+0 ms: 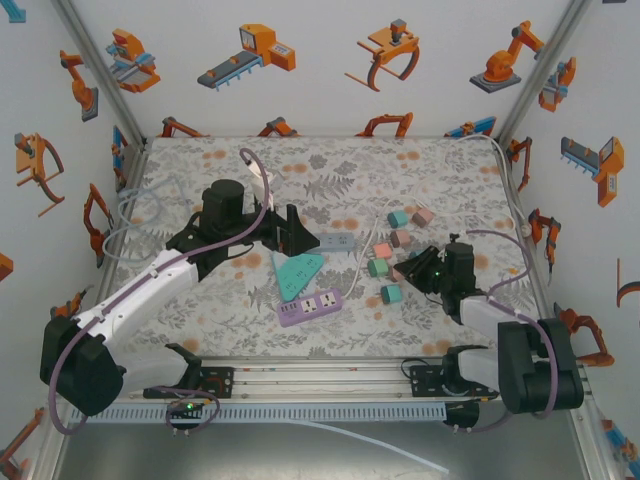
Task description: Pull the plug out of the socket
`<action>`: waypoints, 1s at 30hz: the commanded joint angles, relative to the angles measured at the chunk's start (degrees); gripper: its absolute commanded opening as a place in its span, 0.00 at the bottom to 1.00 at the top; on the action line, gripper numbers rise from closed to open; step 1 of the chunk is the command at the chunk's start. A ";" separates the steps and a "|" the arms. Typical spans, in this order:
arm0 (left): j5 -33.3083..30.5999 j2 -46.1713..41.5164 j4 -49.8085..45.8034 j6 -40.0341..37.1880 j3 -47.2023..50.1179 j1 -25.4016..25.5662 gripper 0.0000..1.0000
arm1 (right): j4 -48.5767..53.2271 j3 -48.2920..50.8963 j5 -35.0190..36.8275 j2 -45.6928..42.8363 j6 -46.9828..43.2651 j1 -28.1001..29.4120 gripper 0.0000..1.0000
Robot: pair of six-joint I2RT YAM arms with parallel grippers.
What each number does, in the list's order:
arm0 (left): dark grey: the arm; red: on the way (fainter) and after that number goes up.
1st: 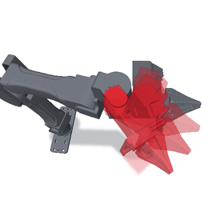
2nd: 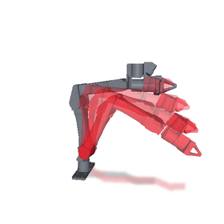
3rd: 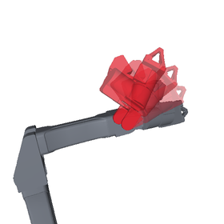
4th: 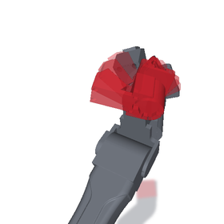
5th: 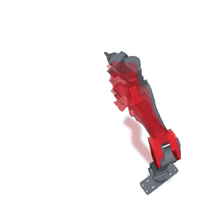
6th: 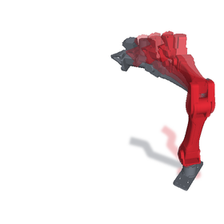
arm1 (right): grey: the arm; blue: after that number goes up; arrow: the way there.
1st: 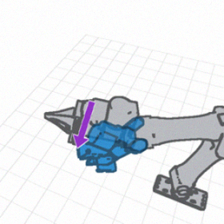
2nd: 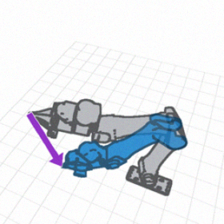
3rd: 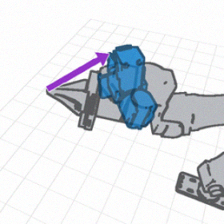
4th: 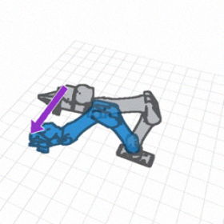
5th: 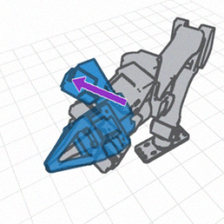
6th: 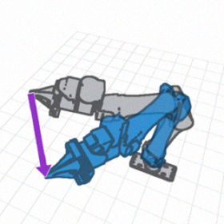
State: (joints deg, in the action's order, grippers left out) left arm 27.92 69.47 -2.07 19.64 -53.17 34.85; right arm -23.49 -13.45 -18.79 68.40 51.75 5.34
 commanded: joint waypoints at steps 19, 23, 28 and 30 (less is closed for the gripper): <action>-15.01 -5.12 -2.69 -3.55 2.25 0.29 0.97 | 22.04 -4.64 19.25 -23.39 -14.96 0.63 0.58; -26.75 -9.91 0.46 -5.53 7.26 0.30 0.97 | 19.30 -6.07 36.35 -22.98 -24.42 0.35 0.73; -50.59 -15.00 6.01 -8.93 16.01 -0.10 0.97 | 7.94 -7.09 45.56 -16.18 -33.70 -2.67 0.83; -56.90 -16.29 9.85 -11.79 19.88 -1.19 0.97 | 2.92 -7.78 45.81 -10.29 -37.98 -3.38 0.86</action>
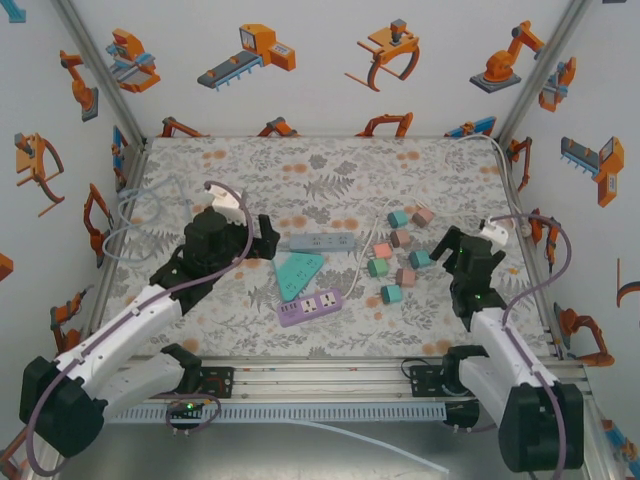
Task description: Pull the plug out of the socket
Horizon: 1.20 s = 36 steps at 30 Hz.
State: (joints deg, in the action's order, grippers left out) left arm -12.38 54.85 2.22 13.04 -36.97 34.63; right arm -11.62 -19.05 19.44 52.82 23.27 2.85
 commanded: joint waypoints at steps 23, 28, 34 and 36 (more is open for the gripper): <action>-1.23 31.72 42.94 -9.34 12.79 -31.13 0.97 | -39.72 -2.02 -5.91 35.16 -17.82 -3.01 1.00; 6.48 32.62 48.20 -7.49 15.72 -35.13 0.97 | -39.29 -2.14 -6.09 35.16 -17.82 -3.04 0.99; 3.29 33.52 47.42 -9.63 14.38 -32.87 0.97 | -39.30 -2.21 -6.18 35.16 -17.84 -3.03 0.99; 2.98 33.47 46.69 -9.96 14.08 -32.45 0.97 | -39.29 -2.22 -6.26 35.21 -17.88 -3.04 0.99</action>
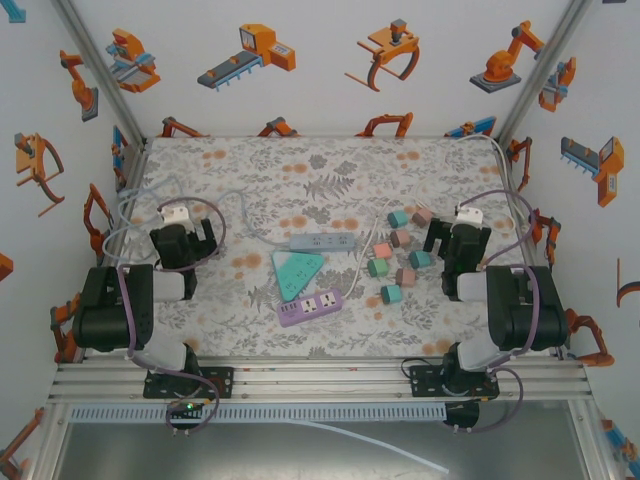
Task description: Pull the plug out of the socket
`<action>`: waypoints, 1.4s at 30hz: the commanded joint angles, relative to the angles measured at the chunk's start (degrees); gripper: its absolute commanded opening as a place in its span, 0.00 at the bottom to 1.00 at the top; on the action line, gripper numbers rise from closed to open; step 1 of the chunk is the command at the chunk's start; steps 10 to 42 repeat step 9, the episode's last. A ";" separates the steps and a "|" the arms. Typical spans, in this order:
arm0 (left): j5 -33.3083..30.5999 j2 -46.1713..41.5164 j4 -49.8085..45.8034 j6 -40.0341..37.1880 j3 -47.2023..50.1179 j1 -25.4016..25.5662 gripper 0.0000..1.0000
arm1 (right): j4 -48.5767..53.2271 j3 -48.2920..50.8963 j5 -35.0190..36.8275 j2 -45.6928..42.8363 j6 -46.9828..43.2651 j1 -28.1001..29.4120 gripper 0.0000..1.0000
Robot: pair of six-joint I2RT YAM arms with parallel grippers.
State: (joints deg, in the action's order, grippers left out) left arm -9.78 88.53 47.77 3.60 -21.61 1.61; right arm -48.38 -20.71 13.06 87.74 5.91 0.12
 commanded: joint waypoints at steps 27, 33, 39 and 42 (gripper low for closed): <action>0.38 -0.16 1.17 -0.45 -1.25 0.59 0.97 | -3.68 0.14 -0.19 0.02 -0.78 -0.30 1.00; 0.38 -0.16 1.17 -0.45 -1.25 0.59 0.97 | -3.68 0.14 -0.19 0.02 -0.78 -0.30 1.00; 0.38 -0.16 1.17 -0.45 -1.25 0.59 0.97 | -3.68 0.14 -0.19 0.02 -0.78 -0.30 1.00; 0.38 -0.16 1.17 -0.45 -1.25 0.59 0.97 | -3.68 0.14 -0.19 0.02 -0.78 -0.30 1.00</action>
